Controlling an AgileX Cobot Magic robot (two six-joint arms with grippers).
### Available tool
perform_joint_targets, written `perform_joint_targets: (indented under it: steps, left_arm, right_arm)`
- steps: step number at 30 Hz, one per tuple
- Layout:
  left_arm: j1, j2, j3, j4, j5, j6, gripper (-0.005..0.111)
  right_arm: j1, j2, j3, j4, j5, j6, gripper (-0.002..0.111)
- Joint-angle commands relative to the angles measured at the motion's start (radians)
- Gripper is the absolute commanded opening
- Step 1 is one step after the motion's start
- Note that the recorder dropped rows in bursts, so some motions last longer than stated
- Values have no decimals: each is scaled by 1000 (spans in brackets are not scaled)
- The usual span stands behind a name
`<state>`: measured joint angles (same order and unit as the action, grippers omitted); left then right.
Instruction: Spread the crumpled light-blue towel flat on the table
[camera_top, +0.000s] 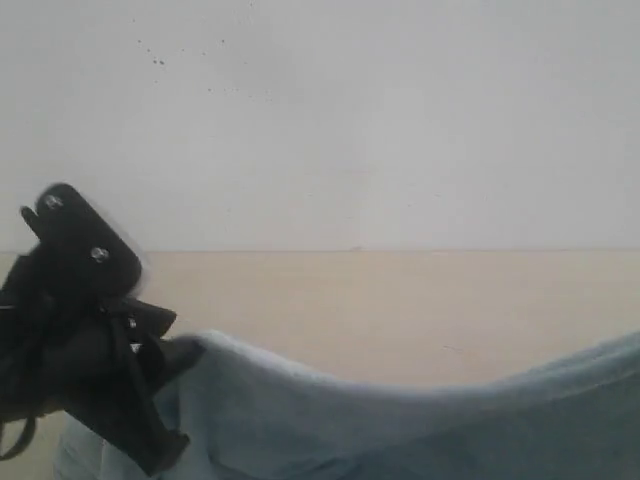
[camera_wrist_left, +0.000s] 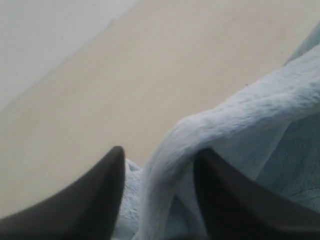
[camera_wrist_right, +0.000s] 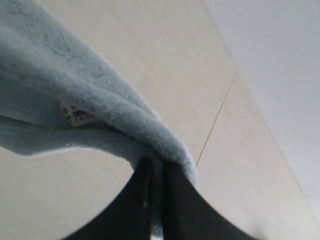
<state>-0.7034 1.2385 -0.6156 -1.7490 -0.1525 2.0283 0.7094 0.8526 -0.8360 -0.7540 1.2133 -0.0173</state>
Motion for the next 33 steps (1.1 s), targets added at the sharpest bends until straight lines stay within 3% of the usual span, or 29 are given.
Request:
perform_joint_targets:
  steps: [1,6,11,14,24,33]
  left_arm:
    - [4,123,4,5,16,-131,61]
    - [4,206,6,5,7,-195,56]
    - [8,213,-46,89,-215,-158,48]
    - [8,206,-81,5,-242,-38,47]
    - [-53,34,34,5,-225,-176,47]
    - [-53,18,208,5,-59,-388,47]
  right_arm:
    - [-3,-2,-3,-21,8,10,0]
    - [-3,-2,-3,-27,8,10,0]
    - [-3,-2,-3,-46,7,10,0]
    - [-3,-2,-3,-46,0,17,0]
    - [-3,-2,-3,-42,-36,55,0]
    - [-3,-2,-3,-6,-86,81,0]
